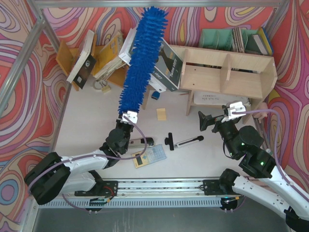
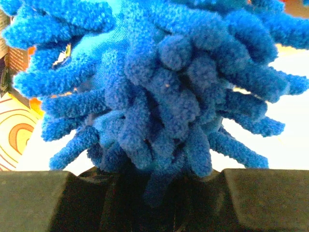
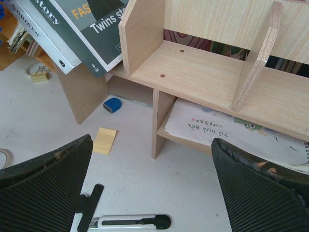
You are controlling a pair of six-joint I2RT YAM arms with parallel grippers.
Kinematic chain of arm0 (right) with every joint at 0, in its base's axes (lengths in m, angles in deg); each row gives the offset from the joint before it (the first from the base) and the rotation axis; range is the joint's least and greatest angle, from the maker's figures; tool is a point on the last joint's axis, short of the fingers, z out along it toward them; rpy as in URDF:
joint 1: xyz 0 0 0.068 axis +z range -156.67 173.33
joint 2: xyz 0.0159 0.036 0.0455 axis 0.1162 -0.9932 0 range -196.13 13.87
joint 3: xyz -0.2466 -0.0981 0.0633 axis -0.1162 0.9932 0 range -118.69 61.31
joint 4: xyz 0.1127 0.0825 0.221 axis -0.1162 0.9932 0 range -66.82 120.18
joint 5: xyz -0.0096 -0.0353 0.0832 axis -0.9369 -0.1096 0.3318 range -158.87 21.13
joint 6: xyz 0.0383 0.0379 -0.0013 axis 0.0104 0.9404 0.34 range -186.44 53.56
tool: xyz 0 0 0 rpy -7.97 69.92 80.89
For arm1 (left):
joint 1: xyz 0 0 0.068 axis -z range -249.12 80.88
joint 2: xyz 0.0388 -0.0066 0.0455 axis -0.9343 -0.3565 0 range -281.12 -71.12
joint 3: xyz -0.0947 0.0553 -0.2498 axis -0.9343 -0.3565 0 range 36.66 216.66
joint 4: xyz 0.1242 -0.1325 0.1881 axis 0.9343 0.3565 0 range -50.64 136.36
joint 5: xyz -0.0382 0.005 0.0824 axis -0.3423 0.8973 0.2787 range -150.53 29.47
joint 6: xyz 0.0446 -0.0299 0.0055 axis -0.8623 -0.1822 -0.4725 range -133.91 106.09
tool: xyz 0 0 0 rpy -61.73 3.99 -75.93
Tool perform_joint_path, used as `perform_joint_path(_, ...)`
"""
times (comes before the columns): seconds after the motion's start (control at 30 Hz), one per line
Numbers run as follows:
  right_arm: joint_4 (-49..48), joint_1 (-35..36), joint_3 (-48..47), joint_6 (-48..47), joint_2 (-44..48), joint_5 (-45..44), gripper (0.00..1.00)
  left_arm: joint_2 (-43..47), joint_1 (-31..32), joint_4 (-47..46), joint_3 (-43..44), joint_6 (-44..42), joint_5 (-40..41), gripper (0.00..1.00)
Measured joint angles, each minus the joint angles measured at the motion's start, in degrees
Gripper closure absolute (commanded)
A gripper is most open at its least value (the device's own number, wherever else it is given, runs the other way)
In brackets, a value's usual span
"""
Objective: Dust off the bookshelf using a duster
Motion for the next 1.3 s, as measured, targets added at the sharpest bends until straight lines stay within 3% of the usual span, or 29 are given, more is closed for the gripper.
perform_joint_path(0.23, 0.0, 0.0, 0.0, 0.0, 0.0, 0.0, 0.01, -0.5, -0.2, 1.2, -0.1, 0.9, -1.3, 1.00)
perform_joint_path(0.6, 0.0, 0.0, 0.0, 0.0, -0.1, 0.0, 0.01, -12.3, 3.1, 3.7, 2.0, 0.3, -6.9, 1.00)
perform_joint_path(0.77, 0.0, 0.0, 0.0, 0.0, -0.1, 0.0, 0.01, -13.1, 3.7, 4.5, 2.4, 0.4, -8.2, 1.00)
perform_joint_path(1.3, 0.0, 0.0, 0.1, 0.0, -0.1, 0.0, 0.01, 1.7, 2.4, 7.8, 2.6, 2.9, -2.5, 1.00)
